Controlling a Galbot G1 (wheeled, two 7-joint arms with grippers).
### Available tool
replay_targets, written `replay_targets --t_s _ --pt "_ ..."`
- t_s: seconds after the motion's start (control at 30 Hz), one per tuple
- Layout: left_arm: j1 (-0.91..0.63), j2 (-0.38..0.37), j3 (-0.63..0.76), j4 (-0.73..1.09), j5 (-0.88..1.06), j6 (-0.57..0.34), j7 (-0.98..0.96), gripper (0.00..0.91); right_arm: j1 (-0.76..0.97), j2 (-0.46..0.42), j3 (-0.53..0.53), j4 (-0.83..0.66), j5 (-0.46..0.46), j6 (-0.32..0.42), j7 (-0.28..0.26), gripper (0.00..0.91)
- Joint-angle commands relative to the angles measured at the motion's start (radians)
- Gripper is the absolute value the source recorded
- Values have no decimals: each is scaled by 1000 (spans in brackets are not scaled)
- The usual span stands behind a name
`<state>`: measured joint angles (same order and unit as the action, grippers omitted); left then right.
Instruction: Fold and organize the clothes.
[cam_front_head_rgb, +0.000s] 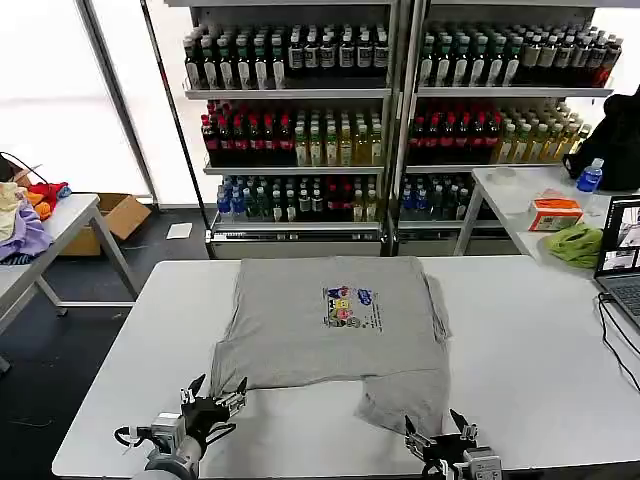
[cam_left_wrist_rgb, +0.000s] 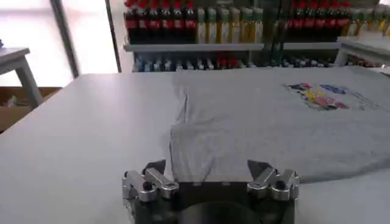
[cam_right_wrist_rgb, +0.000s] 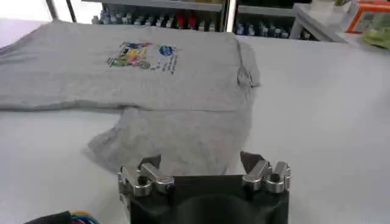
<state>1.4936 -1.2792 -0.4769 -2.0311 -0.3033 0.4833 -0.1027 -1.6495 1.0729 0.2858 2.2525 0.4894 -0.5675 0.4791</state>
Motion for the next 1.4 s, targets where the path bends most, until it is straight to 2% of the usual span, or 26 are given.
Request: replay_targets --t_s 0.03,0.17,0.2,0.23,0.27,0.3,0.33,0.37,0.97,1.4 --pt "-13 2 1 32 -14 3 0 907 0 14 -10 -24 -3 1 5 907" --pt "-17 7 -1 34 -21 6 -1 907 0 20 -22 -41 -6 3 5 907" --pt "-17 9 -1 35 -23 7 -2 836 1 21 -25 -46 -7 6 6 907" --pt "-17 10 -1 37 -24 7 -2 464 2 23 -27 -51 -7 9 7 826" --pt "-16 12 0 39 -27 9 -3 40 2 24 -28 -55 -7 10 7 504" --pt "-14 13 0 42 -27 10 -2 10 2 25 -32 -60 -7 13 8 151" --pt "-12 14 2 45 -26 10 -2 10 2 25 -33 -61 -7 15 9 40" --pt "-10 15 4 47 -26 11 0 10 2 26 -36 -64 -8 15 9 0" --pt "-3 20 25 37 -29 22 7 10 20 31 -5 -64 -14 49 14 0" --pt "-33 4 12 -14 -42 -3 9 10 87 57 59 -41 -59 113 -39 0"
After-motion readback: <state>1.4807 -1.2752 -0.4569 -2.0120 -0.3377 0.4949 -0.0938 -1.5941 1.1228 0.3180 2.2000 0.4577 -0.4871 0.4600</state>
